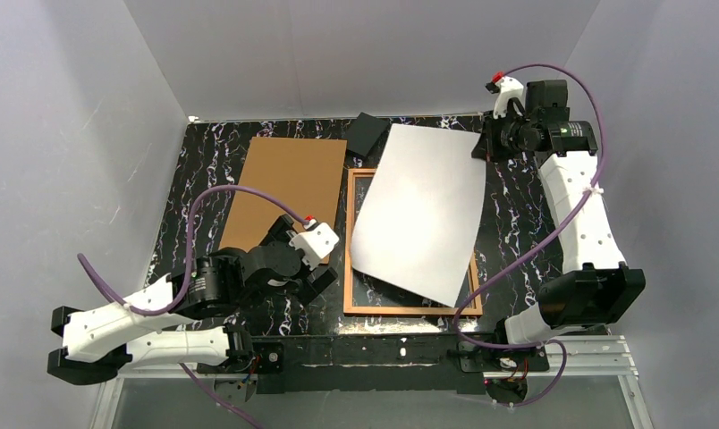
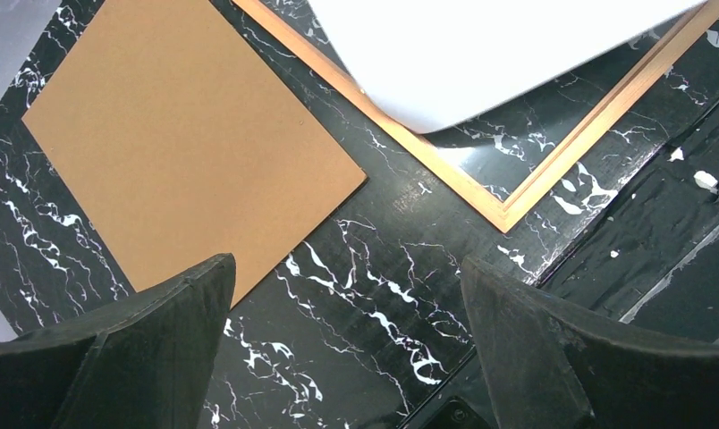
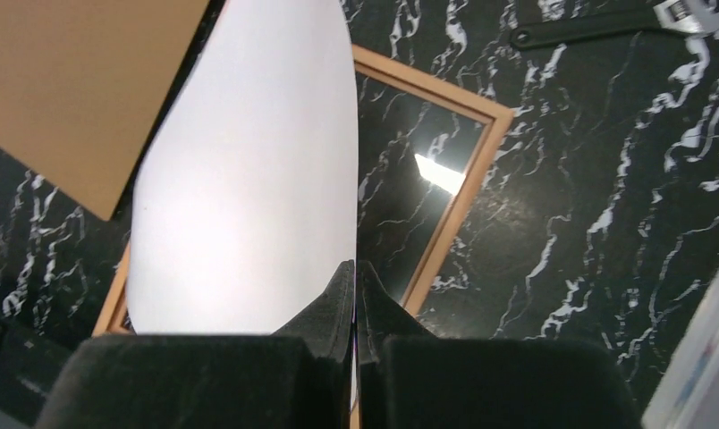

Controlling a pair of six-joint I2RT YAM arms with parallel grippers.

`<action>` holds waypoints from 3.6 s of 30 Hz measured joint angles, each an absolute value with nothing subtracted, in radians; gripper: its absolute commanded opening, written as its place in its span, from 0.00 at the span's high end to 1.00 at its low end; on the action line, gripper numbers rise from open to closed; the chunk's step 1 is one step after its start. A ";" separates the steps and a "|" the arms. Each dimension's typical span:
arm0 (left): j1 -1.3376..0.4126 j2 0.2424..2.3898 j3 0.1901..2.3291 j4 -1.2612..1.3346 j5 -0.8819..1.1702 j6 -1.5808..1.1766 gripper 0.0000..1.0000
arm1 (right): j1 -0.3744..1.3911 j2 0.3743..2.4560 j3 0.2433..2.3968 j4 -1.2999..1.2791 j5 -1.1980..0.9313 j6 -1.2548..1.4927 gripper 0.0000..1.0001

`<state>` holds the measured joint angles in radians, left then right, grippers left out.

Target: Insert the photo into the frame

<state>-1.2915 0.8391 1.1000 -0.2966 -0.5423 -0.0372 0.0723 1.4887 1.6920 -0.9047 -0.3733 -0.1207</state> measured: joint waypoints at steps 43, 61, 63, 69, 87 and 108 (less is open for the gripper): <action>-1.291 0.931 1.100 -0.296 -0.515 -0.036 0.00 | 0.138 1.597 1.710 -1.116 -0.514 -0.221 0.99; -1.291 0.953 1.100 -0.297 -0.515 -0.032 0.00 | 0.166 1.701 1.816 -1.026 -0.454 -0.261 0.99; -1.291 0.953 1.100 -0.297 -0.515 -0.031 0.00 | 0.168 1.727 1.831 -1.023 -0.451 -0.264 0.99; -1.291 0.954 1.100 -0.297 -0.515 -0.025 0.00 | 0.192 1.826 1.933 -1.044 -0.450 -0.314 0.99; -1.291 0.958 1.100 -0.311 -0.515 -0.020 0.00 | 0.195 1.827 1.829 -0.960 -0.591 -0.250 0.99; -1.291 0.960 1.109 -0.326 -0.518 -0.019 0.00 | 0.195 1.812 1.698 -0.875 -0.567 -0.168 0.55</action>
